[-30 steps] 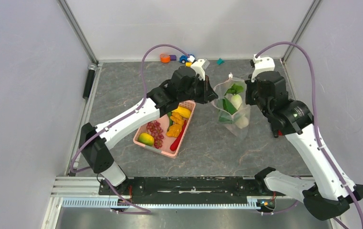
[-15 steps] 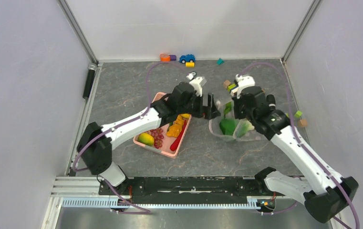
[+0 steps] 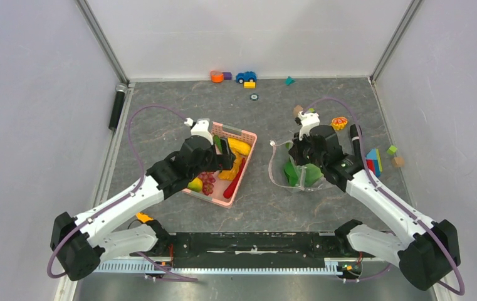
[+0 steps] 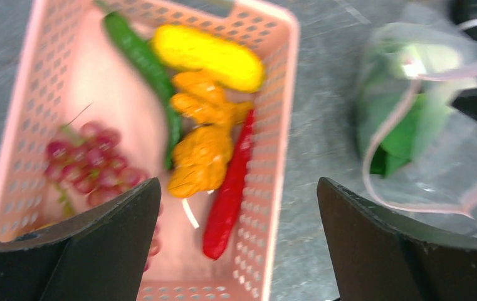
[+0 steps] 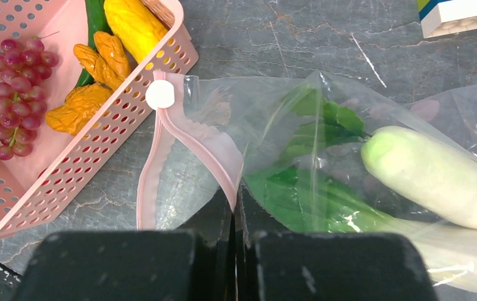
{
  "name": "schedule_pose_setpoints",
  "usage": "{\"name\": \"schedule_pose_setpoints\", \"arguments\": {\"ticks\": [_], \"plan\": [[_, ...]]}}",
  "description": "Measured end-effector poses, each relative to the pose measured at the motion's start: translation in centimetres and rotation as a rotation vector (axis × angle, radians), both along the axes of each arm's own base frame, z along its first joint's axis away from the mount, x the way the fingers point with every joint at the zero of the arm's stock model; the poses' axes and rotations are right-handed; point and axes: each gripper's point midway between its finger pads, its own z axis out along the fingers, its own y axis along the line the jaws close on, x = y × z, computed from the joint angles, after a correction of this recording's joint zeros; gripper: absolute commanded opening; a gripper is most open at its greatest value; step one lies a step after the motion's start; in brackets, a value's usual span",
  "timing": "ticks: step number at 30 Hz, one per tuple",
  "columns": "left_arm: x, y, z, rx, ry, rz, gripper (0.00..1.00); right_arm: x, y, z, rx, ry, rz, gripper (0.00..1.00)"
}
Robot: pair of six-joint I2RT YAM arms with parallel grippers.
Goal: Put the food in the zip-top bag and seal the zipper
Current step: Pick up the fake fruit from the bin.
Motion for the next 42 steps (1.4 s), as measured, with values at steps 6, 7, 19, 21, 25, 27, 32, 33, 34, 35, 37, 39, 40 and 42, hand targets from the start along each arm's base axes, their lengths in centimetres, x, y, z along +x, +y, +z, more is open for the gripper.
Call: {"name": "schedule_pose_setpoints", "arguments": {"ticks": [6, 7, 19, 21, 25, 27, 32, 33, 34, 35, 37, 39, 40, 42], "plan": [[-0.4, 4.3, -3.5, 0.087, 0.099, 0.131, 1.0, -0.3, 0.0, -0.3, 0.029, -0.043, 0.008, 0.0], [-0.4, 4.7, -3.7, 0.092, 0.11, 0.146, 1.0, -0.3, 0.0, -0.2, 0.033, -0.051, 0.01, 0.0], [-1.7, 7.1, -6.8, 0.207, 0.231, 0.194, 1.0, -0.4, -0.1, -0.3, 0.035, -0.1, 0.024, 0.0], [-1.4, 6.9, -7.2, 0.212, 0.239, 0.192, 0.99, -0.3, -0.1, -0.3, 0.032, -0.101, 0.026, 0.0], [-0.8, 6.5, -9.0, 0.239, 0.283, 0.19, 0.94, -0.3, -0.1, -0.3, 0.03, -0.103, 0.027, 0.0], [-0.6, 6.5, -10.0, 0.259, 0.308, 0.195, 0.92, -0.4, -0.2, -0.4, 0.028, -0.104, 0.028, 0.0], [0.0, 6.7, -11.9, 0.291, 0.35, 0.212, 0.9, -0.3, -0.3, -0.2, 0.023, -0.114, 0.024, 0.0], [0.1, 6.7, -12.2, 0.293, 0.354, 0.216, 0.9, -0.3, -0.3, -0.1, 0.022, -0.117, 0.024, 0.0], [0.3, 6.8, -12.4, 0.296, 0.358, 0.219, 0.88, -0.3, -0.4, -0.1, 0.022, -0.119, 0.024, 0.0], [0.5, 6.8, -12.7, 0.298, 0.363, 0.223, 0.87, -0.3, -0.4, -0.1, 0.021, -0.12, 0.022, 0.0], [0.8, 6.7, -13.3, 0.298, 0.372, 0.226, 0.85, -0.2, -0.5, -0.1, 0.018, -0.121, 0.018, 0.0], [1.2, 6.5, -14.2, 0.299, 0.39, 0.224, 0.83, -0.2, -0.5, -0.1, 0.017, -0.121, 0.016, 0.0], [1.2, 6.4, -14.6, 0.304, 0.4, 0.222, 0.83, -0.2, -0.5, -0.1, 0.017, -0.121, 0.016, 0.0], [1.5, 6.1, -15.2, 0.302, 0.413, 0.216, 0.8, -0.2, -0.6, -0.1, 0.013, -0.123, 0.012, 0.0]]}}
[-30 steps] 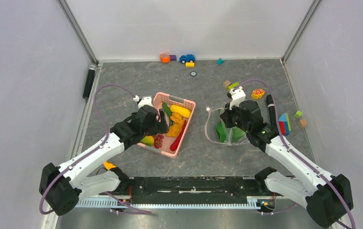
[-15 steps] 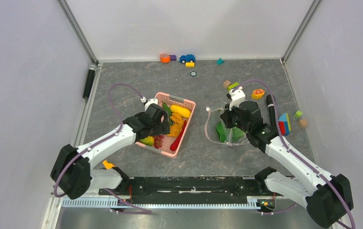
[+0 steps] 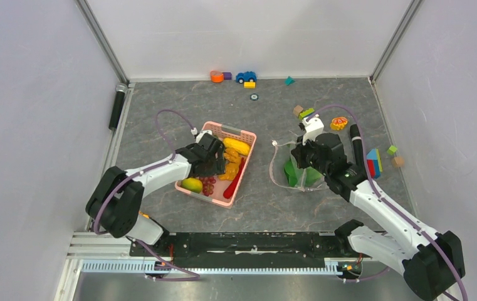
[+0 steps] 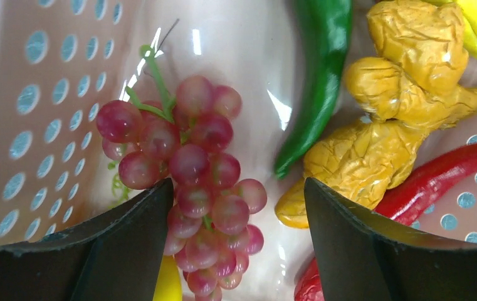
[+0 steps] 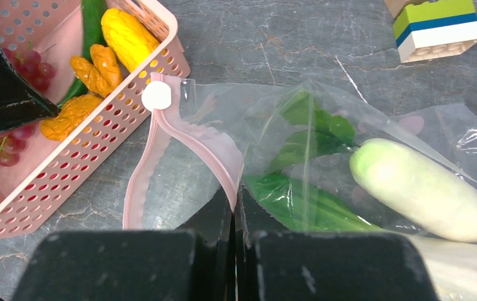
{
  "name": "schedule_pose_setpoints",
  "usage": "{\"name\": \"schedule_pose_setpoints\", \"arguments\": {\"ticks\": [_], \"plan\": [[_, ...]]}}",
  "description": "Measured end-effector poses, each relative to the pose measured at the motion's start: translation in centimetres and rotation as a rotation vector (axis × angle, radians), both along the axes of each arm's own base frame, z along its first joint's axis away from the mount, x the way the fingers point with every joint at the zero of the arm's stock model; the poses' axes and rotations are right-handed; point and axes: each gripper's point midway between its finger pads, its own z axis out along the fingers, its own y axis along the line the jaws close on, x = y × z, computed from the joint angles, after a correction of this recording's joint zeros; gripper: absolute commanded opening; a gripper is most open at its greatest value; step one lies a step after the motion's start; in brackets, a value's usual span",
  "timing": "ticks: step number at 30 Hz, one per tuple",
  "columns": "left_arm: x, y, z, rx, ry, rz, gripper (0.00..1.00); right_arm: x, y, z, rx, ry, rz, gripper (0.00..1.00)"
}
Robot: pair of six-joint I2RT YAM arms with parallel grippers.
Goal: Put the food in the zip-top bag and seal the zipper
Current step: Pick up the fake fruit from the bin.
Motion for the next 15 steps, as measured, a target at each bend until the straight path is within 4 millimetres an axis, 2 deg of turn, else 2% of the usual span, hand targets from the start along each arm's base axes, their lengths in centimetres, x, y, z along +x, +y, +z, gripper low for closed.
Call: {"name": "schedule_pose_setpoints", "arguments": {"ticks": [4, 15], "plan": [[0.1, -0.6, -1.1, -0.01, 0.029, -0.015, 0.7, 0.1, -0.5, 0.2, -0.011, -0.012, -0.023, 0.0], [0.4, -2.0, -1.5, -0.065, 0.044, -0.044, 0.17, 0.4, -1.7, -0.2, -0.049, -0.011, -0.08, 0.0]]}}
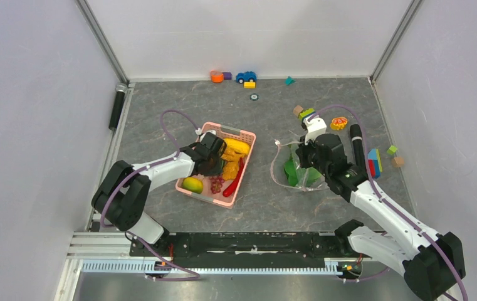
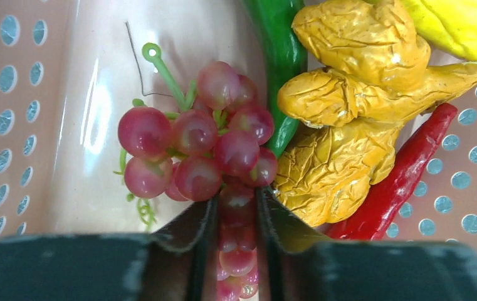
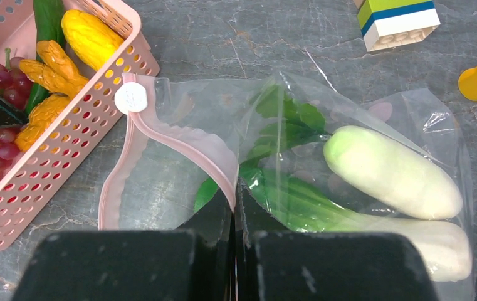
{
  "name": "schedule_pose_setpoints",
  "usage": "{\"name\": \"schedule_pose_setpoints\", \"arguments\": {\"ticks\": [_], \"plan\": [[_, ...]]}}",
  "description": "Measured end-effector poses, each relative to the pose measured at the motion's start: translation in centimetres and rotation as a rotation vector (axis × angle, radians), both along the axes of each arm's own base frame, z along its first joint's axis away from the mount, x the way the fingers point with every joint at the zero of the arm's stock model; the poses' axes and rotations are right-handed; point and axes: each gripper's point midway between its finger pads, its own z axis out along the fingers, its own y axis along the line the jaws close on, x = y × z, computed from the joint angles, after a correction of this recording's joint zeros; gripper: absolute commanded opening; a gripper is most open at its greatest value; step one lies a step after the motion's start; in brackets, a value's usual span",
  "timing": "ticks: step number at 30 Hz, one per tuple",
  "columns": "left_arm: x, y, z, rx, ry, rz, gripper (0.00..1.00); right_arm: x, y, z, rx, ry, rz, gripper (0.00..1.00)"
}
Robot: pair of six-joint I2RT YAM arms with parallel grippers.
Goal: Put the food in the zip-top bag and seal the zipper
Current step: Pick up the fake fruit from the bin.
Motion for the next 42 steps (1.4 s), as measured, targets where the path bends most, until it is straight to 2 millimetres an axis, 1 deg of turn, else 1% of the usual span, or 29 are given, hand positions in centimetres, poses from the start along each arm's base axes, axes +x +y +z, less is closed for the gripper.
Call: {"name": "schedule_pose_setpoints", "arguments": {"ticks": [3, 4, 11, 15, 19, 26, 27, 28, 35, 39, 42], "plan": [[0.0, -0.1, 0.2, -0.007, -0.003, -0.005, 0.03, 0.0, -0.2, -0.1, -0.007, 0.005, -0.007, 0.0], [0.0, -0.1, 0.3, -0.01, -0.005, -0.006, 0.02, 0.0, -0.2, -0.2, -0.008, 0.005, -0.008, 0.0], [-0.5, 0.0, 1.6, -0.03, -0.024, -0.011, 0.02, -0.2, -0.4, 0.5, -0.001, -0.014, -0.014, 0.0], [-0.5, 0.0, 3.6, -0.067, -0.077, -0.011, 0.02, -0.2, -0.5, 0.9, 0.005, -0.025, -0.017, 0.0], [-0.7, 0.2, 5.5, -0.108, -0.138, -0.011, 0.02, -0.3, -0.5, 0.9, 0.004, -0.024, -0.016, 0.0], [-1.7, 0.8, 6.7, -0.143, -0.187, -0.016, 0.02, -0.4, -0.4, 0.8, 0.006, -0.018, -0.007, 0.0], [-1.9, 0.9, 6.6, -0.142, -0.186, -0.017, 0.02, -0.4, -0.4, 0.8, 0.006, -0.017, -0.007, 0.0], [-2.0, 1.0, 7.4, -0.161, -0.212, -0.018, 0.02, -0.4, -0.3, 0.8, 0.006, -0.016, -0.006, 0.0], [-2.3, 1.0, 11.8, -0.252, -0.342, -0.033, 0.02, -0.5, -0.3, 0.7, 0.002, -0.004, -0.001, 0.0], [-2.7, 0.6, 14.5, -0.318, -0.416, -0.068, 0.02, -0.6, -0.3, 0.5, -0.002, 0.003, -0.001, 0.0], [-3.2, -0.3, 16.2, -0.387, -0.457, -0.121, 0.02, -0.6, -0.4, 0.4, -0.005, 0.009, -0.001, 0.0]]}}
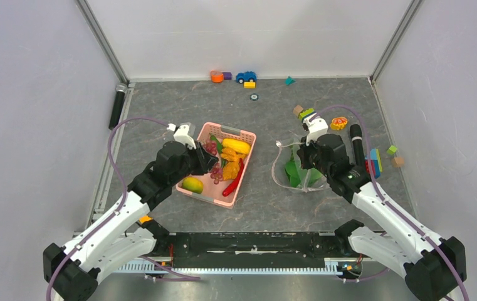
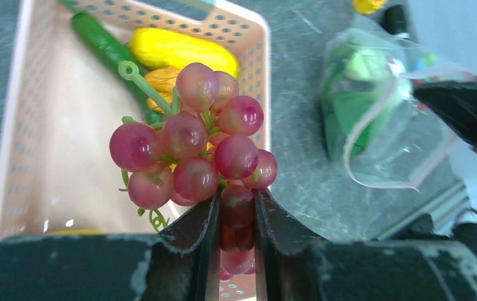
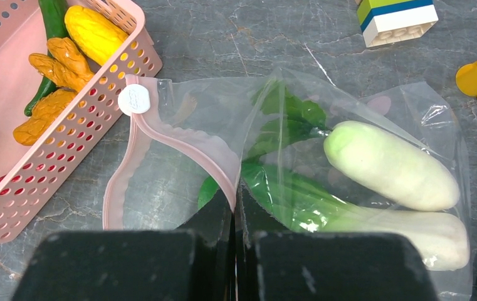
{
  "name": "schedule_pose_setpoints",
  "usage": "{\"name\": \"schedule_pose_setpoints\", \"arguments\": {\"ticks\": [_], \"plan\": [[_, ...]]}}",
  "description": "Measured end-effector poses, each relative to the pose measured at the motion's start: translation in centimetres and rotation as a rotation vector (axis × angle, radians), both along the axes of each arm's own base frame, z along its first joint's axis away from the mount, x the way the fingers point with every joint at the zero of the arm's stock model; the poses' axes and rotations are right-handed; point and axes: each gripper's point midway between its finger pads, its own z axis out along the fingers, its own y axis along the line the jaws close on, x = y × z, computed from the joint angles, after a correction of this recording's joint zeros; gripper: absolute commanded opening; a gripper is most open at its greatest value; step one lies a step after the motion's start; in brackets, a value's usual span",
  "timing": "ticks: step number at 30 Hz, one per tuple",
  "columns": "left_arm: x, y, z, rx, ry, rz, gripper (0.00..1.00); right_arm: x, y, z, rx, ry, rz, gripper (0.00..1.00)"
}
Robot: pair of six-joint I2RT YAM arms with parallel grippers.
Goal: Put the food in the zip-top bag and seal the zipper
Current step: Pick up the fake fruit from the bin, then place the fake fruit in the zipper food storage bag.
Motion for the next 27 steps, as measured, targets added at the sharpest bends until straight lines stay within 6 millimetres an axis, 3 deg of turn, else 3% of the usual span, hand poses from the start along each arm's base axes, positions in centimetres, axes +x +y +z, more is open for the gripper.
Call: {"name": "schedule_pose_setpoints", "arguments": {"ticks": [17, 23, 27], "plan": [[-2.5, -5.1, 5.9, -0.218, -0.157, -0.32, 0.02, -0.2, 0.5, 0.0, 0.017, 0.025, 0.016, 0.0], [-4.0, -9.5, 7.5, -0.352, -0.186, -0.585, 0.02, -0.4, 1.7, 0.8, 0.078, 0.039, 0.049, 0.0], [-5.6, -12.6, 7.0, -0.413, -0.154, -0.763, 0.02, -0.7, 2.9, 0.6, 0.115, 0.073, 0.09, 0.0]]}}
